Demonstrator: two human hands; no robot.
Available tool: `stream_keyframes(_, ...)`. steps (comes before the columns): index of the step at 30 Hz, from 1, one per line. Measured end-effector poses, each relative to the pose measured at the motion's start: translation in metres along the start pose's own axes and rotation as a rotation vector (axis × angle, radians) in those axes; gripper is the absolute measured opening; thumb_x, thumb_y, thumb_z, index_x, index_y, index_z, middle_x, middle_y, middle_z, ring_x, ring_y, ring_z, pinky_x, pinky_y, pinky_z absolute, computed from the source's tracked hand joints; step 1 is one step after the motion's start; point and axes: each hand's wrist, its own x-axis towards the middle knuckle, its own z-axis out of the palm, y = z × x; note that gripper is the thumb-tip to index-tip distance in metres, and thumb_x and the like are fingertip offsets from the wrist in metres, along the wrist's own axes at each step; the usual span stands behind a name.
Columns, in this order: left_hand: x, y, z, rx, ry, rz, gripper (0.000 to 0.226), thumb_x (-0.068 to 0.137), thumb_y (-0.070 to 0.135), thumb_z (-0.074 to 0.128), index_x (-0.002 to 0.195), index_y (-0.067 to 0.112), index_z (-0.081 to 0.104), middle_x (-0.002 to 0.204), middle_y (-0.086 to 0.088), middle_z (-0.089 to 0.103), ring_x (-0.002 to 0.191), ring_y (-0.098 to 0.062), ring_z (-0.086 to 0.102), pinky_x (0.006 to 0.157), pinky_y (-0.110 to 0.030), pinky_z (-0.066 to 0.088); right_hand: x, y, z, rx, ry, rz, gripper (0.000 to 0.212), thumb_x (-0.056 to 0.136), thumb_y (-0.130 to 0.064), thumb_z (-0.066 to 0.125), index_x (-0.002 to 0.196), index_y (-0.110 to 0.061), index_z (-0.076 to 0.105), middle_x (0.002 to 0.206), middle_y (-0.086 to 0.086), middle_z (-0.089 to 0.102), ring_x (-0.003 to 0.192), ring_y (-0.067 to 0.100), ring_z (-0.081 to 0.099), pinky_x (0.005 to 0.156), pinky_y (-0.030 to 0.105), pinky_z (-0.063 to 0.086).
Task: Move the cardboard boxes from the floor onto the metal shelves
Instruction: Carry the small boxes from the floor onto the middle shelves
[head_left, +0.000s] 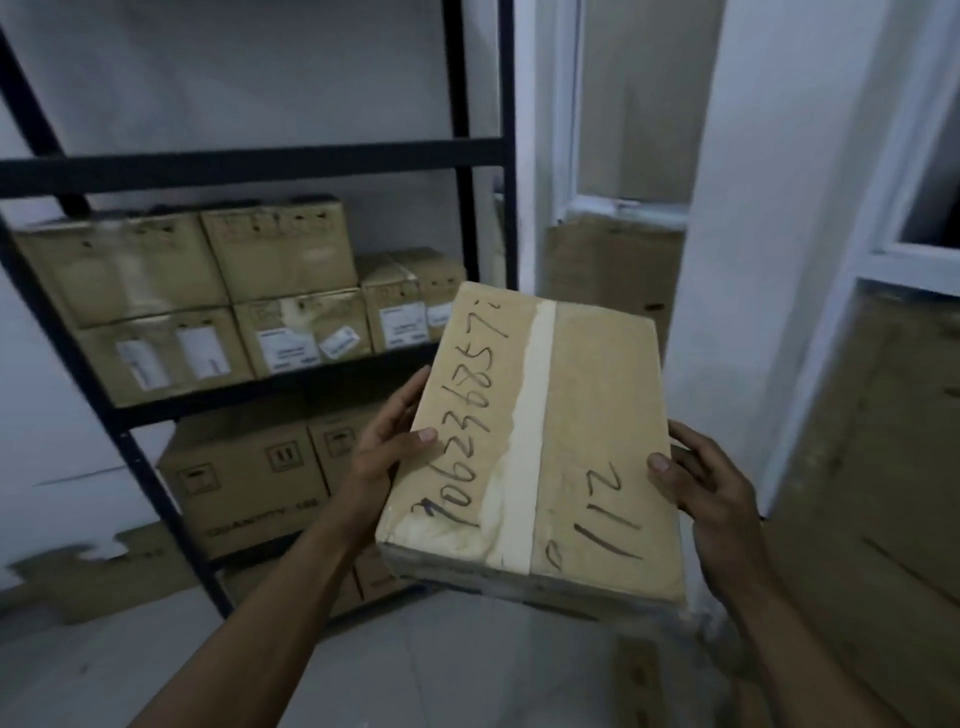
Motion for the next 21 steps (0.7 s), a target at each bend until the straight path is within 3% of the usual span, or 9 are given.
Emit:
stream_keyframes(2, 0.017, 0.011, -0.006, -0.005, 0.042, 0.019, 0.073, 0.078, 0.006, 0.058, 0.148, 0.023, 0.044, 0.136, -0.014, 0.061, 0.111, -0.037, 0.065, 0.077, -0.045, 0.061, 0.036, 0.001, 0.019, 0.071, -0.098, -0.02, 0.055, 0.074, -0.03, 0.073, 0.128, -0.025, 0.062, 0.116, -0.009, 0.075, 0.102, 0.01, 0.072, 0.071, 0.02, 0.058)
stream_keyframes(5, 0.048, 0.025, -0.018, -0.025, 0.091, 0.054, 0.076, 0.077, 0.005, 0.056, 0.149, 0.022, 0.041, 0.14, -0.018, 0.058, 0.117, -0.044, 0.059, 0.081, -0.048, 0.058, 0.089, 0.003, 0.047, 0.164, -0.226, -0.018, 0.058, 0.078, -0.021, 0.071, 0.134, -0.029, 0.058, 0.125, -0.006, 0.071, 0.109, 0.017, 0.07, 0.078, 0.029, 0.061)
stream_keyframes(9, 0.096, 0.037, -0.041, -0.038, 0.116, 0.101, 0.077, 0.077, 0.005, 0.051, 0.151, 0.021, 0.04, 0.143, -0.019, 0.055, 0.119, -0.047, 0.055, 0.082, -0.048, 0.058, 0.156, 0.007, 0.081, 0.223, -0.351, -0.033, 0.057, 0.079, -0.017, 0.068, 0.133, -0.033, 0.057, 0.13, -0.003, 0.069, 0.114, 0.02, 0.068, 0.08, 0.029, 0.06)
stream_keyframes(12, 0.134, 0.037, -0.062, -0.054, 0.127, 0.142, 0.073, 0.079, 0.007, 0.05, 0.15, 0.022, 0.041, 0.141, -0.018, 0.057, 0.115, -0.042, 0.06, 0.082, -0.048, 0.058, 0.202, 0.011, 0.108, 0.247, -0.403, -0.044, 0.068, 0.076, -0.021, 0.077, 0.138, -0.032, 0.053, 0.132, -0.001, 0.068, 0.115, 0.022, 0.068, 0.082, 0.03, 0.06)
stream_keyframes(17, 0.199, 0.035, -0.098, -0.11, 0.132, 0.204, 0.069, 0.082, 0.004, 0.053, 0.148, 0.023, 0.044, 0.141, -0.019, 0.056, 0.106, -0.036, 0.068, 0.074, -0.044, 0.061, 0.277, 0.018, 0.152, 0.315, -0.477, -0.041, 0.063, 0.082, -0.015, 0.061, 0.143, -0.027, 0.05, 0.134, 0.009, 0.066, 0.114, 0.03, 0.068, 0.084, 0.038, 0.06)
stream_keyframes(21, 0.247, 0.039, -0.115, -0.129, 0.091, 0.225, 0.067, 0.083, 0.005, 0.05, 0.147, 0.024, 0.046, 0.141, -0.018, 0.056, 0.106, -0.036, 0.068, 0.074, -0.042, 0.061, 0.33, 0.022, 0.179, 0.303, -0.44, -0.038, 0.071, 0.079, -0.015, 0.062, 0.148, -0.021, 0.046, 0.136, 0.012, 0.064, 0.116, 0.032, 0.066, 0.091, 0.042, 0.057)
